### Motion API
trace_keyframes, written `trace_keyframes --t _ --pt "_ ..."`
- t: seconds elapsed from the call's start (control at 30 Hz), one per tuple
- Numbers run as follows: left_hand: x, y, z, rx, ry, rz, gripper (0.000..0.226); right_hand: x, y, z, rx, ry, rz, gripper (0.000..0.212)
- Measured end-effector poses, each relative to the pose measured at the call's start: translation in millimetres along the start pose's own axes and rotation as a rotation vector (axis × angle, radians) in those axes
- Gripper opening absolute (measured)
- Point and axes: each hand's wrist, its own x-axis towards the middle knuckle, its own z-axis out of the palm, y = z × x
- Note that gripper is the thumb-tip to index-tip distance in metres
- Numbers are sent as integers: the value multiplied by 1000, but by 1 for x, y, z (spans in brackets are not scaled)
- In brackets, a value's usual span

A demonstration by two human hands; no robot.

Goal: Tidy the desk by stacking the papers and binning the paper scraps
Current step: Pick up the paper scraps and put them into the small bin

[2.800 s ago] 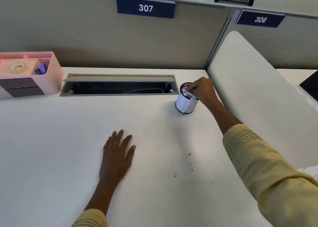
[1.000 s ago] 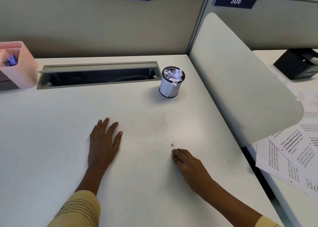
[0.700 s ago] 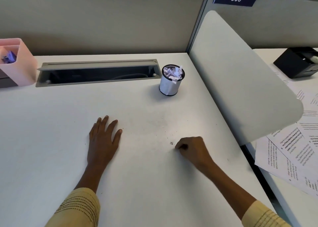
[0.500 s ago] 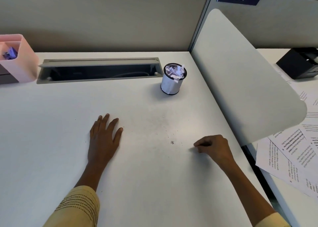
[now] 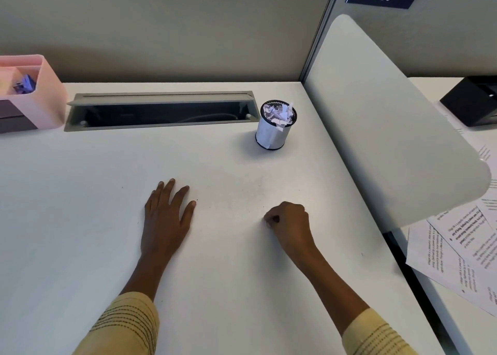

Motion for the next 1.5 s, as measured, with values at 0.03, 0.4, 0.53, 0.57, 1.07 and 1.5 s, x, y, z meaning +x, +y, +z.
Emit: trace_keyframes --t 0.03,0.4,0.53,0.57,1.07,1.5 --pt "0 0 0 0 0 2 56 3 -4 -1 -74 -50 -20 25" --pt "0 0 1 -15 -9 -3 61 90 -16 -87 375 113 43 14" --pt "0 0 0 -14 -2 1 59 149 -36 -118 263 313 -101 13" --pt "0 0 0 -12 1 3 59 161 -40 -119 211 308 -124 14" --pt "1 -1 2 -7 1 13 56 177 -31 -112 -181 62 -347 40" --pt "2 -2 3 -9 0 10 56 221 -36 -101 -334 73 -169 21"
